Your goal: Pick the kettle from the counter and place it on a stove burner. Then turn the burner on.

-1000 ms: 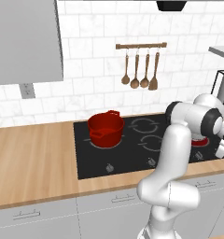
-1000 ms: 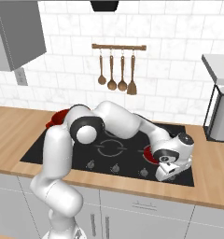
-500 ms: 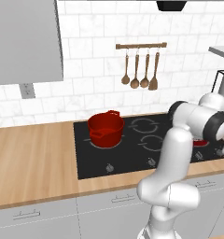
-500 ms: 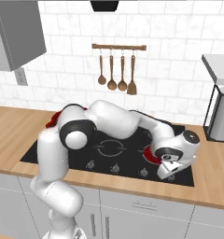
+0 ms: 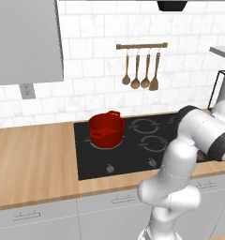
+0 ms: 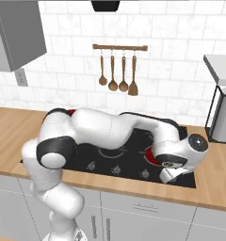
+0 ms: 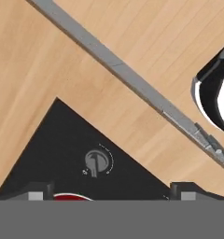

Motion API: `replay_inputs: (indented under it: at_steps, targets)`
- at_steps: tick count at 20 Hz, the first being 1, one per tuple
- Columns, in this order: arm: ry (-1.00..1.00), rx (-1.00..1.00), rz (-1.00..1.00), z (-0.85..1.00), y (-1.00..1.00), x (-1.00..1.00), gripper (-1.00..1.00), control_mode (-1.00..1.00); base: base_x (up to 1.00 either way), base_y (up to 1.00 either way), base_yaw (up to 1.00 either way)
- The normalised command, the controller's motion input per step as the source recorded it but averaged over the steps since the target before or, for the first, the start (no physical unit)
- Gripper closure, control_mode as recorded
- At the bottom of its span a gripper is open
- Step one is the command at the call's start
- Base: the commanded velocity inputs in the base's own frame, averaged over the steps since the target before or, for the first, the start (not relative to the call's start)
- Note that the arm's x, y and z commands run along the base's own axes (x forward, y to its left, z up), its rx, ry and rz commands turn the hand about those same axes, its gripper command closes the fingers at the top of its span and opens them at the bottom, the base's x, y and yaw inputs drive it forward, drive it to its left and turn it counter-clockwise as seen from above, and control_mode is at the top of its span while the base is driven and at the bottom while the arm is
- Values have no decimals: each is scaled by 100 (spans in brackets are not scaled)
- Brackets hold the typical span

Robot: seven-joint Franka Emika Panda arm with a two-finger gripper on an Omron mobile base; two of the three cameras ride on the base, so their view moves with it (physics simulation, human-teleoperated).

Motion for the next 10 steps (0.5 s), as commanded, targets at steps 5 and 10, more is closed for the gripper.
replay_inputs:
  at_steps: [5, 10]
  targets:
    - [-37, -11, 1, 0, 12, -67, -100, -100, 0, 0, 0]
    - [-44, -6, 5, 3, 4, -54, -100, -100, 0, 0, 0]
